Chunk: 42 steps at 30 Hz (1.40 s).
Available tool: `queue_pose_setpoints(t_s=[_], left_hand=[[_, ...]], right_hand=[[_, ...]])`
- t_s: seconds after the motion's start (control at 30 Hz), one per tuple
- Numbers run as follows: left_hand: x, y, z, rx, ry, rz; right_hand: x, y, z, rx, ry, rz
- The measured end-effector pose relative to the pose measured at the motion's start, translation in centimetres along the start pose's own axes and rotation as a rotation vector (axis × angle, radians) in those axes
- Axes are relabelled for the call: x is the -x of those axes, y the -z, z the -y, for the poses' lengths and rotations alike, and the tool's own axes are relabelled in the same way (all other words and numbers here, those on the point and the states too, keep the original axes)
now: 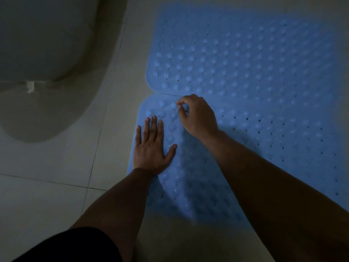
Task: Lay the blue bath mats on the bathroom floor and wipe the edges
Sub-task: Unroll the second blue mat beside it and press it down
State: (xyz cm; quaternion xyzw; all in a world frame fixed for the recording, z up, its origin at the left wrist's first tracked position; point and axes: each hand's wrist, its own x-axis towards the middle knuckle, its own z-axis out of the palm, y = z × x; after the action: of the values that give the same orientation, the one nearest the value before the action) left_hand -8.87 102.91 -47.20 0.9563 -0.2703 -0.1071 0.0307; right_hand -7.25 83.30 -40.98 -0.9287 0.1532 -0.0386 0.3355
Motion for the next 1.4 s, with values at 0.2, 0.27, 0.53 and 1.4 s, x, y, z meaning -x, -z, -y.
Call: queue_pose_setpoints(t_s=[0.2,0.27,0.53,1.4], left_hand=[[-0.5,2.4,-0.1,0.082,0.023,0.052],[-1.7,4.4,-0.1,0.102,0.043,0.069],[3.2,3.8,-1.3,0.120,0.036,0.123],[4.3,1.8,-0.7,0.168,-0.009,0.020]], right_hand=[[2.5,2.2,0.1,0.016,-0.048,0.009],[3.1,2.8,0.3,0.010,-0.077,0.032],[4.3,4.4,0.8,0.006,-0.086,0.035],[4.7,3.6,-0.1,0.032,-0.137,0.204]])
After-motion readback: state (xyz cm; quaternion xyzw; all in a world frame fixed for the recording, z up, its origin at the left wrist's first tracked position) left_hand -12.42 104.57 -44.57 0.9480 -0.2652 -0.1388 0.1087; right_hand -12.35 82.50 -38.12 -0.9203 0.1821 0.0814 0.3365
